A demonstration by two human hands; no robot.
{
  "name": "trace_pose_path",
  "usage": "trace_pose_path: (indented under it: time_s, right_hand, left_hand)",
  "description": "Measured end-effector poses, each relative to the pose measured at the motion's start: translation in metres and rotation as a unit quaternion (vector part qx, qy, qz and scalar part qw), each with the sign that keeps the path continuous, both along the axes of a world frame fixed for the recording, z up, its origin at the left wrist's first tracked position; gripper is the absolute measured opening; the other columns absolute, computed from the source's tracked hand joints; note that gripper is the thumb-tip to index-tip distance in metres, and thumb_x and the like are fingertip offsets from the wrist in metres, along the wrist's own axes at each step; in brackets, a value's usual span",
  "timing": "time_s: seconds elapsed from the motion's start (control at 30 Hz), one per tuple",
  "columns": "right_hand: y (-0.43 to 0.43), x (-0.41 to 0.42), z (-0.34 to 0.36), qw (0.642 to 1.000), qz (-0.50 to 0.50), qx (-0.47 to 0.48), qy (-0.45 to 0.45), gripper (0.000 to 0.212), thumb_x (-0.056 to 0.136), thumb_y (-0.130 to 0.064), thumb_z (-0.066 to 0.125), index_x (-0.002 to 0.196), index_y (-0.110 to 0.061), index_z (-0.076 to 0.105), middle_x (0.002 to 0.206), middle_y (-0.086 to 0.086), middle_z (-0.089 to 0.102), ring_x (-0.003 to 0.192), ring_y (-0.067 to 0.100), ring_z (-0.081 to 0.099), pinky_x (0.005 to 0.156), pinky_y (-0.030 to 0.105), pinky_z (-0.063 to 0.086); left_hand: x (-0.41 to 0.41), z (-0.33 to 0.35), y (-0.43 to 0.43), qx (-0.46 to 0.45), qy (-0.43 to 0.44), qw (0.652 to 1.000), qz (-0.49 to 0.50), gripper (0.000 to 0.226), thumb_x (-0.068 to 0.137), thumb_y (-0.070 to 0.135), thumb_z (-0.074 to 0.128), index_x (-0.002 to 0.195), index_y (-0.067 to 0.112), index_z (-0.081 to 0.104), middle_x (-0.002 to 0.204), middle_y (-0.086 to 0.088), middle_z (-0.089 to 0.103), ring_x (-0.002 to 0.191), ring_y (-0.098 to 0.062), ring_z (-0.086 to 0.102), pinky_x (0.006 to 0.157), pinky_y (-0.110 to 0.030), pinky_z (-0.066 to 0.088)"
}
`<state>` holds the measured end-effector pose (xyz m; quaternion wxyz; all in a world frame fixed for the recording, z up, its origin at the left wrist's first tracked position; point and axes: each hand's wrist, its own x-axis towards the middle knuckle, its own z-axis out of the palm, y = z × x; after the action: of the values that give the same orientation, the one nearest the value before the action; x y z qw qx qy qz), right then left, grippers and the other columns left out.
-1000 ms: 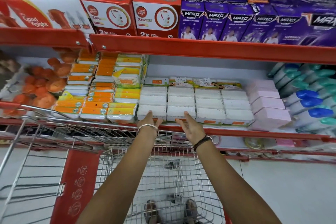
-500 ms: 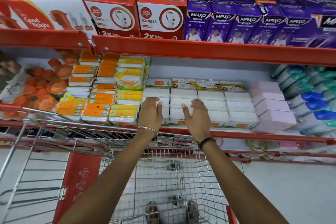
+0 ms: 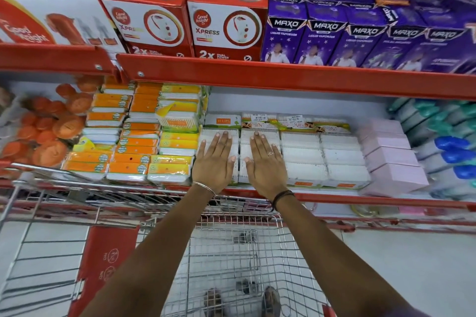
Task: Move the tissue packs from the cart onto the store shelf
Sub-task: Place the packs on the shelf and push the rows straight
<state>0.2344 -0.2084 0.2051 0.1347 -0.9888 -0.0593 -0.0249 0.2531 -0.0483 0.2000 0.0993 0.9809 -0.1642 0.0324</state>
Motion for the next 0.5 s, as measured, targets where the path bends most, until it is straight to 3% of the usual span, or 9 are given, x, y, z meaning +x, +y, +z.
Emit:
trace_pose_path:
  time_s: [0.27,0.4,0.5]
  right_hand:
    - [-0.003,-0.004,0.008,0.999,0.013,0.039,0.02,0.065,0.091,-0.044,0.005,0.147,-0.011,0.011,0.158,0.006,0.012,0.146,0.017,0.009,0.121,0.041,0.014]
    - [-0.026,-0.019,0.027,0.989,-0.026,0.145,-0.024,0.065,0.092,-0.045,0.008,0.146,-0.01,0.018,0.156,0.009,0.019,0.145,0.019,0.015,0.118,0.034,0.009]
    - [-0.063,-0.031,0.032,0.985,-0.072,0.145,-0.063,0.059,0.094,-0.04,0.014,0.145,-0.011,0.021,0.155,0.01,0.024,0.144,0.019,0.018,0.118,0.037,0.01]
  left_hand:
    - [-0.002,0.005,-0.002,0.027,0.004,1.0,0.003,0.064,0.089,0.039,0.003,0.146,0.013,0.016,0.156,-0.004,0.019,0.143,-0.019,0.013,0.116,-0.045,0.005]
    - [-0.009,0.016,-0.014,0.073,0.004,0.997,0.023,0.063,0.09,0.037,-0.001,0.146,0.01,0.011,0.156,-0.007,0.014,0.144,-0.02,0.007,0.117,-0.043,0.002]
    - [-0.018,0.025,-0.032,0.071,-0.012,0.997,0.004,0.064,0.089,0.035,-0.002,0.145,0.008,0.015,0.155,-0.009,0.018,0.143,-0.023,0.011,0.117,-0.044,0.007]
